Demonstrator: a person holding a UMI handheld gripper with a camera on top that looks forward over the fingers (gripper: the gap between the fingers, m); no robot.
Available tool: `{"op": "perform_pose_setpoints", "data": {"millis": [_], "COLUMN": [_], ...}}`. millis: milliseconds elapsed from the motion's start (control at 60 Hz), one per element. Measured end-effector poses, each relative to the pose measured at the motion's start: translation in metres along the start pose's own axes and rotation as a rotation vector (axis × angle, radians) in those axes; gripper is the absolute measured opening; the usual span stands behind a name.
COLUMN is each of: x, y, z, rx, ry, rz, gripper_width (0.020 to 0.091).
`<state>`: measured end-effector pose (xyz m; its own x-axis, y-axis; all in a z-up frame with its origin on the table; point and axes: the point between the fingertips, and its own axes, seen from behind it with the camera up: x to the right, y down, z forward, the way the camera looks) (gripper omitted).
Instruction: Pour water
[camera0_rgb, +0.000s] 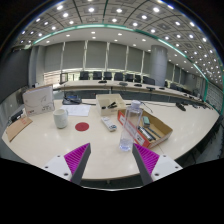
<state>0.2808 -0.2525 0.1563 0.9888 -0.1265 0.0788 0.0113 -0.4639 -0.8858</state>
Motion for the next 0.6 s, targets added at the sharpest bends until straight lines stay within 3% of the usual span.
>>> {"op": "perform_pose_setpoints", "data": {"millis": [183, 417, 467, 600], "x": [0.051, 0.07, 0.073, 0.067], "y": [0.005, -0.003, -0.005, -0.004], "z": [0.082, 0.173, 0.19, 0.212], "rx": [0.009, 0.054, 0.067, 0.077], "ry": [-0.032, -0.064, -0.074, -0.085], "rz": [0.017, 0.057, 0.065, 0.051], "gripper_width": [0.0863, 0.085, 0.0792, 0.0527]}}
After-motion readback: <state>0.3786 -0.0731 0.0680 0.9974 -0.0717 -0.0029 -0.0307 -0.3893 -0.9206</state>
